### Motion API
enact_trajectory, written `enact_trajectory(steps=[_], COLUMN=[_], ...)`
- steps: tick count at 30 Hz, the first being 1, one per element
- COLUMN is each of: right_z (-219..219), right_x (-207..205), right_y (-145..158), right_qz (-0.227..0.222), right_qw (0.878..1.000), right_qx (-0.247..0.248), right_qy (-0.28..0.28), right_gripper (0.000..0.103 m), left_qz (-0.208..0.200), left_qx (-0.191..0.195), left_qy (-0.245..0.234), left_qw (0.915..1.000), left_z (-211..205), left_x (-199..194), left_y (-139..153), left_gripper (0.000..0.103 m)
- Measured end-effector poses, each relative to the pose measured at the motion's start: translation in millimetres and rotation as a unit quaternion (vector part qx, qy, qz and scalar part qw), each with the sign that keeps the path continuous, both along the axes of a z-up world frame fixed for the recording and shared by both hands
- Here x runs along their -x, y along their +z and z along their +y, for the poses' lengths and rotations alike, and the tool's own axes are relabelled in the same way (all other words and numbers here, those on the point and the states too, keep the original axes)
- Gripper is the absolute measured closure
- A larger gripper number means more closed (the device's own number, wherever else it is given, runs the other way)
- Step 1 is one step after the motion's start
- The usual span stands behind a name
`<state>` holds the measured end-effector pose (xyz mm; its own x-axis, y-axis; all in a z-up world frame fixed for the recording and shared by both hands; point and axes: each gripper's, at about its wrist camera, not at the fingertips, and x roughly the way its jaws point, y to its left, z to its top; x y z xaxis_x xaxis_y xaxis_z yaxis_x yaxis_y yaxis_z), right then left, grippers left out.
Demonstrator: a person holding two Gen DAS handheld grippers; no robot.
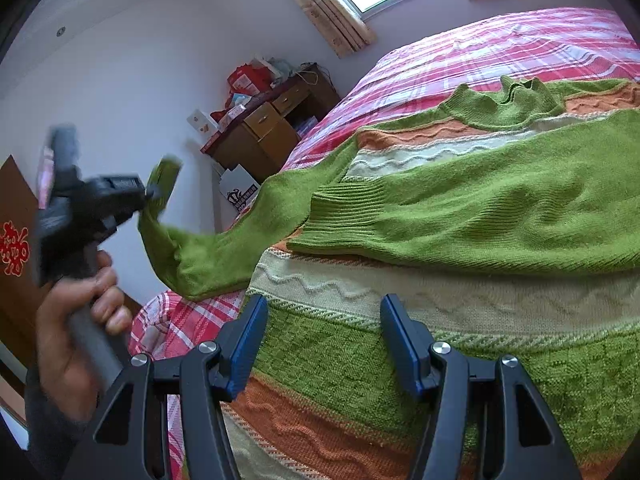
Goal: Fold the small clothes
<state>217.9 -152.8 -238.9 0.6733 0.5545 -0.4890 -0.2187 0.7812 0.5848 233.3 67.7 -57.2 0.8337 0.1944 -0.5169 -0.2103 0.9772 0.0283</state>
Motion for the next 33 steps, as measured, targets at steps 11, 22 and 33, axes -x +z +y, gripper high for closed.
enact_trajectory(steps=[11,22,33], right_z=[-33.5,29.8,66.9], right_x=[19.1,-64.3,-49.7], right_y=[14.9,31.2,84.0], right_qz=[0.050,0.053,-0.054], right_qw=[0.999,0.995,0.980], right_qx=[-0.006,0.073,0.189], right_qy=[-0.012,0.044,0.035], right_gripper=[0.043,0.031,0.097], left_qz=[0.058,0.093,0.103], left_qx=[0.040,0.097,0.061], left_qy=[-0.084,0.023,0.021], left_qw=[0.9940,0.9907,0.9926], left_z=[-6.9,38.1,33.1], left_x=[75.6,70.1,65.4], left_y=[-45.5,-102.4,-111.0], left_gripper=[0.017,0.006,0.000])
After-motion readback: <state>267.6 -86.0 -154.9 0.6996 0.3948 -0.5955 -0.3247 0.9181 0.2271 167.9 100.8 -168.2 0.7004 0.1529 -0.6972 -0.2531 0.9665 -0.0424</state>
